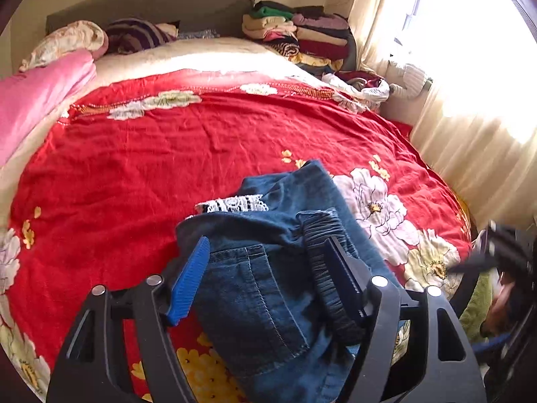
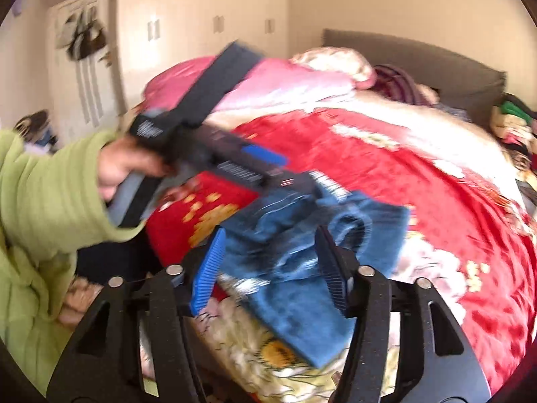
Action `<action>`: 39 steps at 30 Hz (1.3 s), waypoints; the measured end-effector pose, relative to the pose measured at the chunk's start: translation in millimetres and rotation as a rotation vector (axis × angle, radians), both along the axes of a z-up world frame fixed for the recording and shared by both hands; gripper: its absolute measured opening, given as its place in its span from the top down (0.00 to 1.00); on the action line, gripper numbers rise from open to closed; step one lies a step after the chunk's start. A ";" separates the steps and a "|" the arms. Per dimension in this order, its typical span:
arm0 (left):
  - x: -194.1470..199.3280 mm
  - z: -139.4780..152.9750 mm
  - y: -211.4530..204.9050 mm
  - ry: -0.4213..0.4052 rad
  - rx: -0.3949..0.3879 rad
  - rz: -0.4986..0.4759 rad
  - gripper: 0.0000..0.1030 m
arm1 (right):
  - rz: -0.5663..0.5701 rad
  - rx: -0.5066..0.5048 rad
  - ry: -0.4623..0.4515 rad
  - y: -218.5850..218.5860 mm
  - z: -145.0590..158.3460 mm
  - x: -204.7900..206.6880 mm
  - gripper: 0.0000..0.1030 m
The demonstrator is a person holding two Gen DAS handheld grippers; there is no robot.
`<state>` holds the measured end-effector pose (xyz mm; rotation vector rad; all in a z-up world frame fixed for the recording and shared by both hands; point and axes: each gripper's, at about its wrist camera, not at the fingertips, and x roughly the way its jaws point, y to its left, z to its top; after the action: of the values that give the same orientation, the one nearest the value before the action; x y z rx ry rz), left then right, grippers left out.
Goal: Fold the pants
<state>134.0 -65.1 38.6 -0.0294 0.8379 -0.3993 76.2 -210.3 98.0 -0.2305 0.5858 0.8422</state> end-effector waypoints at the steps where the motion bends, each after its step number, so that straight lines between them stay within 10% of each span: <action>1: -2.2 1.8 0.4 -0.008 0.002 0.001 0.22 | -0.034 0.019 -0.009 -6.9 5.0 2.6 0.45; 20: -17.2 4.0 12.9 -0.044 0.027 0.057 0.09 | -0.353 0.052 0.066 -36.1 -15.1 48.9 0.20; 39: 11.1 -72.6 20.5 0.116 -0.025 0.109 0.09 | -0.421 0.042 0.480 -34.3 -119.5 122.0 0.25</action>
<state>145.0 -44.7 -34.0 -0.1220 0.9414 -0.3078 198.3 -244.5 -21.6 0.1395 1.0232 0.4956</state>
